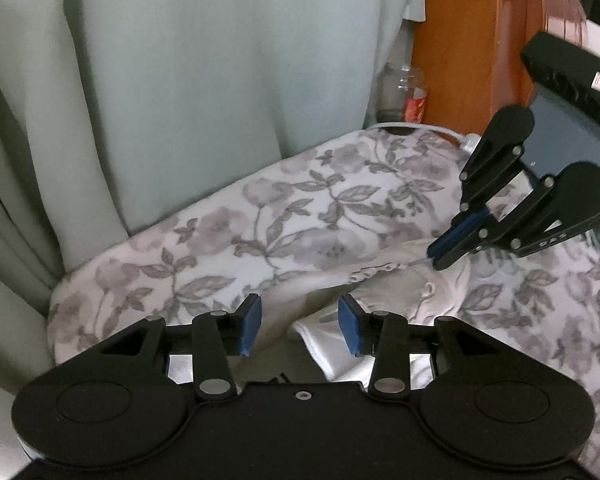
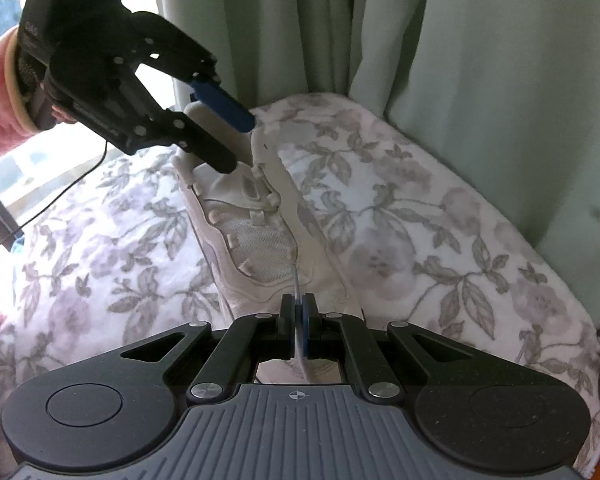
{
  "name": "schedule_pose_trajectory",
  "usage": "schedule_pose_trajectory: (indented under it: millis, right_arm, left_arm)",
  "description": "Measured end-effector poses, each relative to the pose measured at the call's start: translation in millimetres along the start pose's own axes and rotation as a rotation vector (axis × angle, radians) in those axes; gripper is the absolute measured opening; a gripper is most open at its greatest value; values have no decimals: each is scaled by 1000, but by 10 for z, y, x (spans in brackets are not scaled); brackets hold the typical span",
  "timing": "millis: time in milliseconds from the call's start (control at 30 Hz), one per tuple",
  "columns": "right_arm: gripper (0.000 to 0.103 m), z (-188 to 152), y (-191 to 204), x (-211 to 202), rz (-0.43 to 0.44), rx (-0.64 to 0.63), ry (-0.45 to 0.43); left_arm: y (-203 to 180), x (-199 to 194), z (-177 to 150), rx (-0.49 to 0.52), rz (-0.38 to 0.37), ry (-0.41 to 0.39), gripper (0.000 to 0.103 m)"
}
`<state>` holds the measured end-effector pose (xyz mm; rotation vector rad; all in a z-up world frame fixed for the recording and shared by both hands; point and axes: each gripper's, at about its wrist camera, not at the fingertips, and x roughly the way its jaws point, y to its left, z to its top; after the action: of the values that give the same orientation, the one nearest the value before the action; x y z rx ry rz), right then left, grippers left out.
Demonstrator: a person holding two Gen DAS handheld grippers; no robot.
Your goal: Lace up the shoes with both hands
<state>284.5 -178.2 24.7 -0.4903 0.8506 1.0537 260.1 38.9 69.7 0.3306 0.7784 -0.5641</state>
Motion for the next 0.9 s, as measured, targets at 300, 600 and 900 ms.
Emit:
schedule_pose_trajectory:
  millis: [300, 600, 900]
  right_arm:
    - [2, 127, 39, 46, 5, -46, 71]
    - [2, 86, 50, 50, 0, -4, 29]
    - [2, -23, 7, 34, 15, 81, -47]
  left_arm:
    - [-42, 119, 21, 73, 25, 5, 42]
    - [-5, 182, -40, 30, 15, -27, 42]
    - [37, 196, -57, 0, 0, -45, 42]
